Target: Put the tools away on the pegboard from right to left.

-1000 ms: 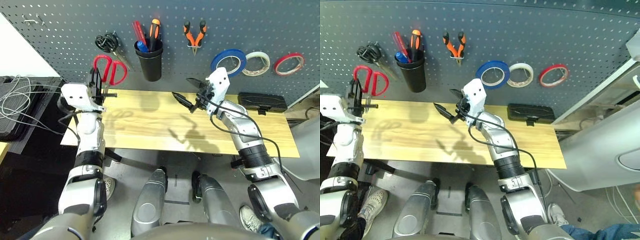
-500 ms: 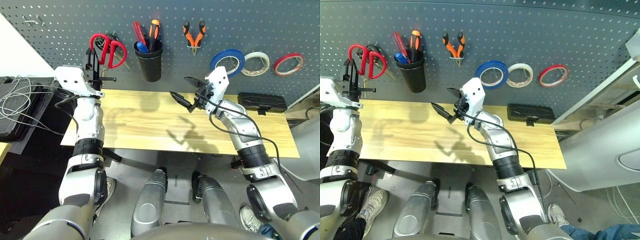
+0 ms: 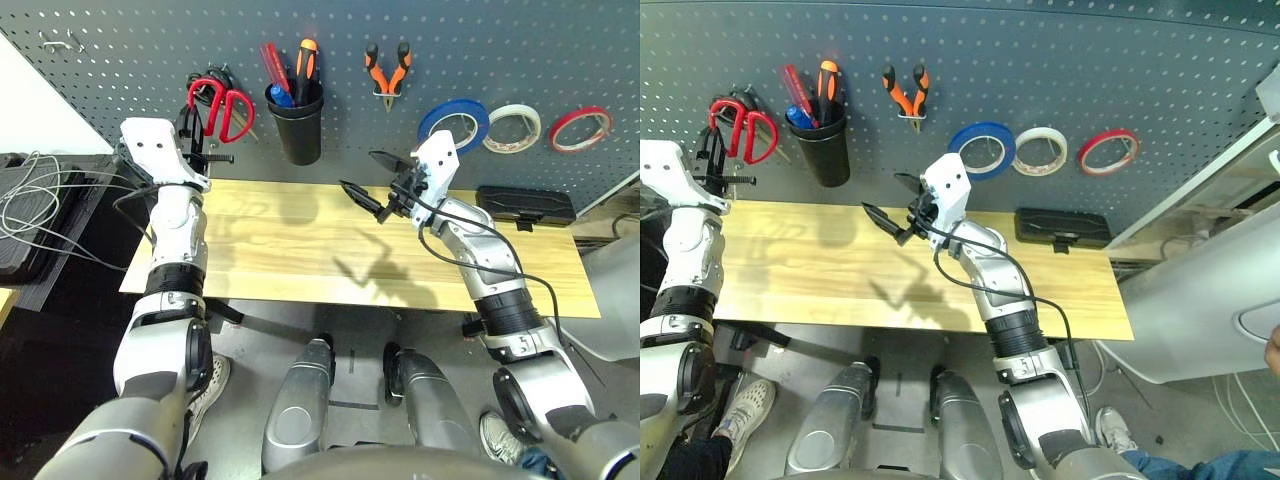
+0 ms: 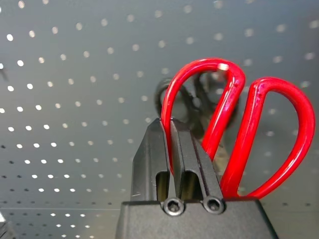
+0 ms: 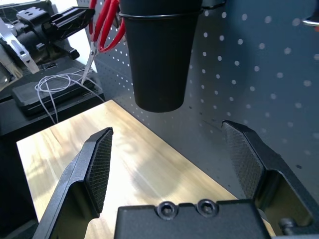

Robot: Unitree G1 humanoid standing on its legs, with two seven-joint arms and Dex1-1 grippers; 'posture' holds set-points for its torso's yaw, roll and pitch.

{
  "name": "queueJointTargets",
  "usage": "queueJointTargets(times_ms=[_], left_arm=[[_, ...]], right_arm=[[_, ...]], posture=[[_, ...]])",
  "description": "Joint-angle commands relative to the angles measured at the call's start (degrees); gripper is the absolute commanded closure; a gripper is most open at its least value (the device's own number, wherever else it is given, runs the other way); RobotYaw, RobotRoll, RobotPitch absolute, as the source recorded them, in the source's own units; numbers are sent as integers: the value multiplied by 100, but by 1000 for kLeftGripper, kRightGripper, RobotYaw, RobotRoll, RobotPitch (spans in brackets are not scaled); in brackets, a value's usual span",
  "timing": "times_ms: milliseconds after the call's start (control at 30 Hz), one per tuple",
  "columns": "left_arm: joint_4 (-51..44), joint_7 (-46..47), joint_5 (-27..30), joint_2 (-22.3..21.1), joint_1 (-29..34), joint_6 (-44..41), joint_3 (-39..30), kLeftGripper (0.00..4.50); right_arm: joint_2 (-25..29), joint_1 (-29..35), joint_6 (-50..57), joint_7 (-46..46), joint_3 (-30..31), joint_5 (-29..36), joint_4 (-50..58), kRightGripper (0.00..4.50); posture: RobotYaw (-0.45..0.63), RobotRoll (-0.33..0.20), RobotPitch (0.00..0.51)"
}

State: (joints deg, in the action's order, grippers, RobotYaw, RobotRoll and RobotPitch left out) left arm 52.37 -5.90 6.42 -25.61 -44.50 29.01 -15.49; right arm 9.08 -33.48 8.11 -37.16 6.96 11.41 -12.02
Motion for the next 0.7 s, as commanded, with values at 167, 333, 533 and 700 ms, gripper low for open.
queueJointTargets(times_ms=[167, 333, 533, 700], left_arm=[[78, -64, -243, 0, 256, -129, 212, 2362], [-259, -307, -252, 103, 766, -402, 350, 749], [-661, -469, -250, 258, 1372, -876, 475, 33], [-867, -486, -248, 531, 1787, -1272, 610, 33]], right_arm=[[-147, -33, -215, 710, -404, -46, -336, 0], [-181, -86, -391, 1246, -780, -77, -979, 0], [-186, -63, -395, 1489, -924, -136, -1556, 0], [-248, 4, -420, 1934, -1273, -31, -2300, 0]], posture=[[87, 0, 204], [96, 0, 209], [103, 0, 207], [107, 0, 196]])
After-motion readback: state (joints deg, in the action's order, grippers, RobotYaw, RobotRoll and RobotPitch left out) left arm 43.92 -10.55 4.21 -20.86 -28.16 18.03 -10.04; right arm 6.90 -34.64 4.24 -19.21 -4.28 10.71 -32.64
